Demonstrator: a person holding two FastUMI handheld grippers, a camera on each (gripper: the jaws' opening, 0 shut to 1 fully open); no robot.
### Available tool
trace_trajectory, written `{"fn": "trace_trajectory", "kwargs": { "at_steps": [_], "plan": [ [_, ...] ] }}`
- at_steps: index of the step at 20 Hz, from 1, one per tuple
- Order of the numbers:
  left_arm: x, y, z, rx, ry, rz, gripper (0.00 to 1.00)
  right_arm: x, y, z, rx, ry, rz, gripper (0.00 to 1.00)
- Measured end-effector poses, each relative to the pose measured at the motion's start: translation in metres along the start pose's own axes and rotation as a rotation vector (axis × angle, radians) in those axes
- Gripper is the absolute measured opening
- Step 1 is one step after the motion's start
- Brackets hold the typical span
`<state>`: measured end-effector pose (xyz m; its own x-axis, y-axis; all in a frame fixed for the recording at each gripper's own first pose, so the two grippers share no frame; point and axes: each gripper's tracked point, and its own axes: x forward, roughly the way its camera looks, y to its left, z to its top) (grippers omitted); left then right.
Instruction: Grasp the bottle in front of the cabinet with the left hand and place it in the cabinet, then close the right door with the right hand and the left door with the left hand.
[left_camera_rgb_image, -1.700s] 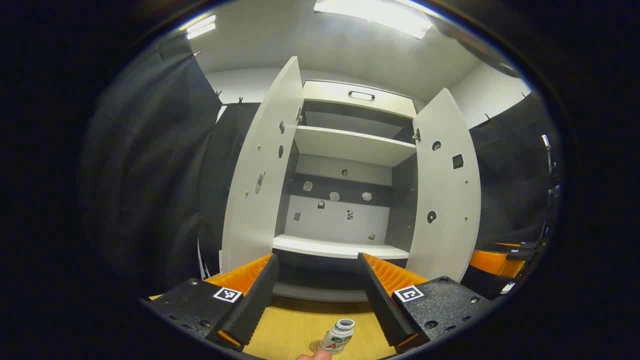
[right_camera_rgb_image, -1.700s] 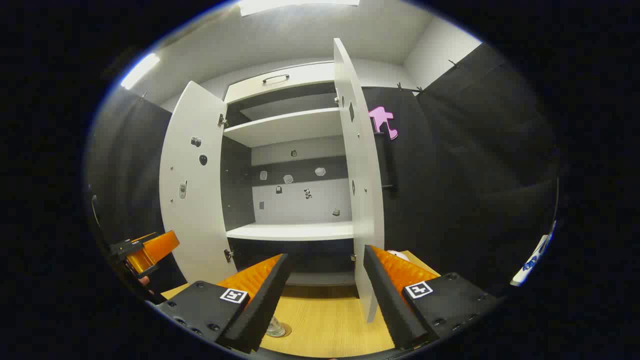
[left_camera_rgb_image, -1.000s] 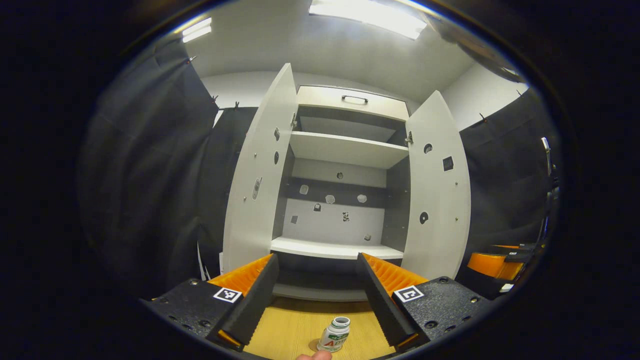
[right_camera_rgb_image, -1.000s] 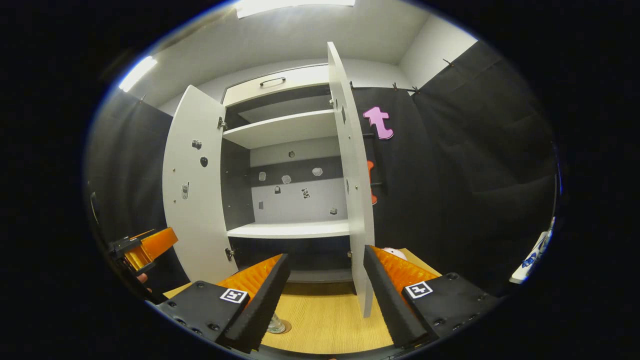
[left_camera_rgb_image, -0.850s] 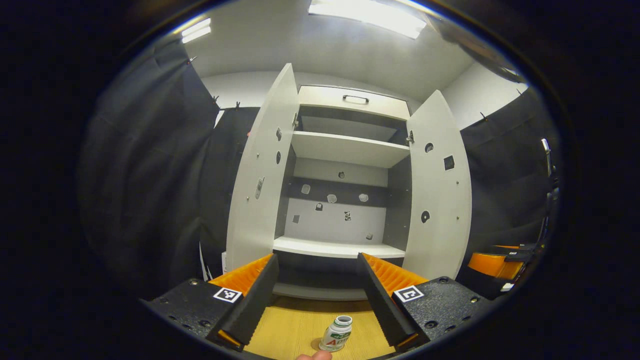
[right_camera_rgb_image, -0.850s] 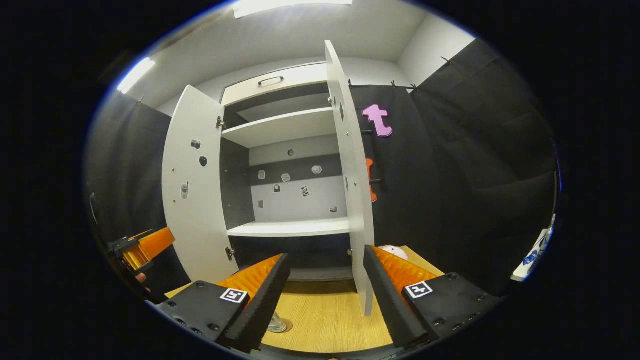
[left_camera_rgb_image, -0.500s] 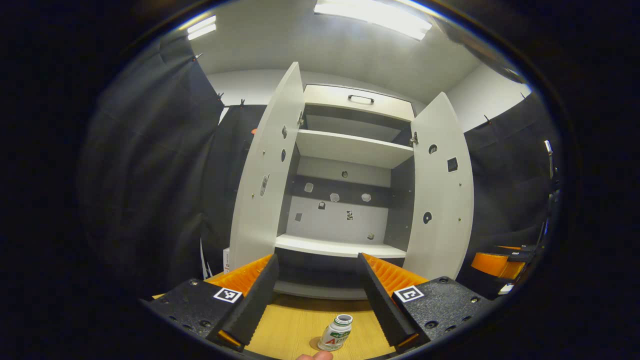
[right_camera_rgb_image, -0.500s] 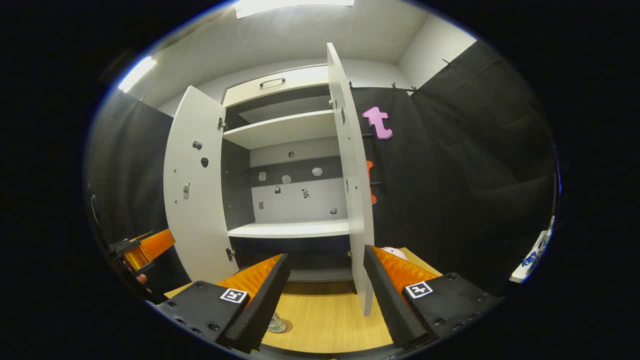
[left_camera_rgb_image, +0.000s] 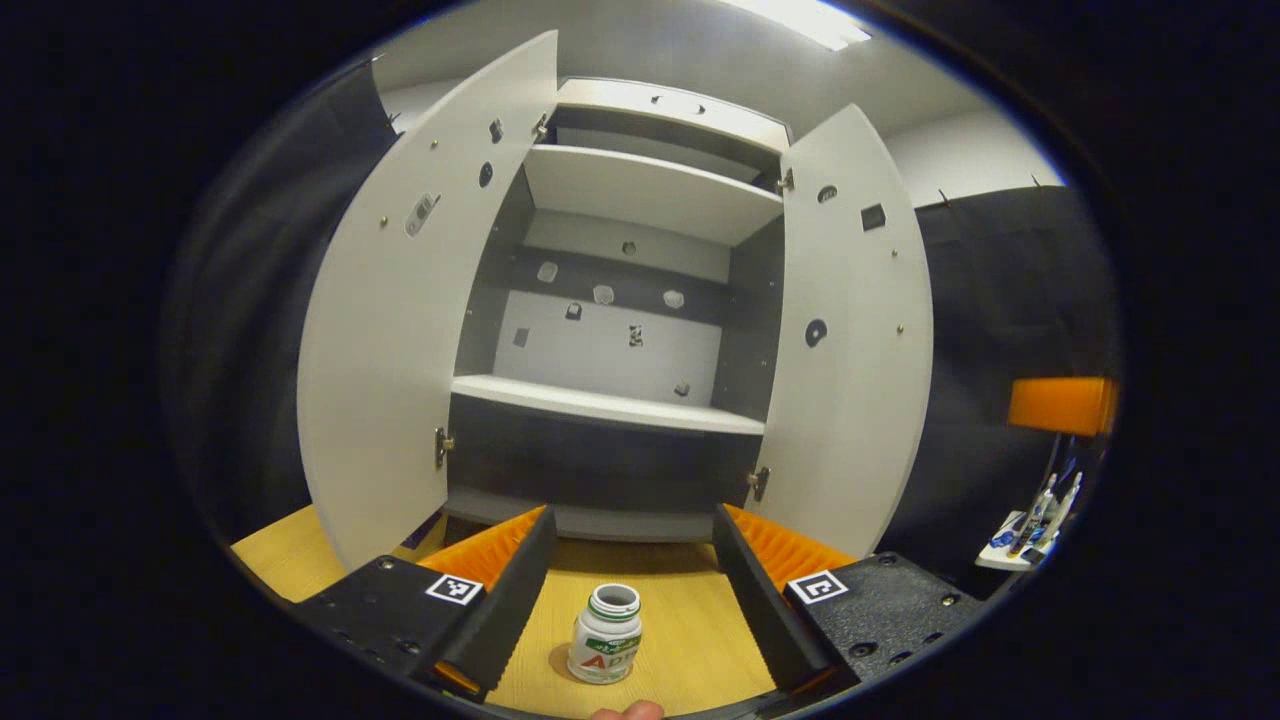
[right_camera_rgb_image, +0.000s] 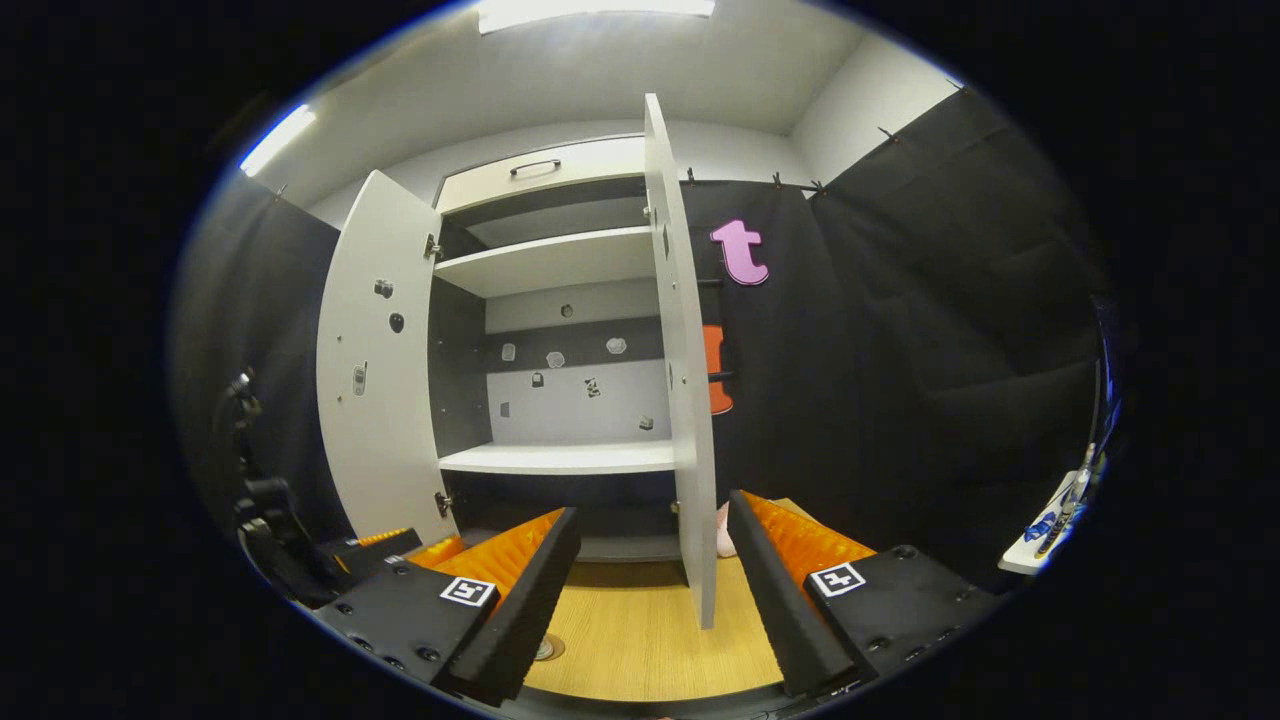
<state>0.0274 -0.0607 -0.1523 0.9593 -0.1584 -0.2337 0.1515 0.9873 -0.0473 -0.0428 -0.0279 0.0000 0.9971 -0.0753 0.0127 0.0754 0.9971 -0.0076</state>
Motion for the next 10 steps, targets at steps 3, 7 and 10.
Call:
{"fn": "trace_trajectory", "kwargs": {
  "at_steps": [3,7,10],
  "plan": [
    [0.011,0.002,-0.047,0.028,0.063,0.012,0.96,-0.003,-0.008,-0.001,-0.010,0.009,-0.020,0.98],
    [0.017,0.000,-0.098,0.008,0.157,0.004,0.96,-0.005,-0.014,-0.002,-0.010,0.017,-0.036,0.98],
    [0.021,0.007,-0.139,-0.021,0.249,0.041,0.96,-0.004,-0.017,-0.005,-0.013,0.025,-0.043,0.98]
  ]
}}
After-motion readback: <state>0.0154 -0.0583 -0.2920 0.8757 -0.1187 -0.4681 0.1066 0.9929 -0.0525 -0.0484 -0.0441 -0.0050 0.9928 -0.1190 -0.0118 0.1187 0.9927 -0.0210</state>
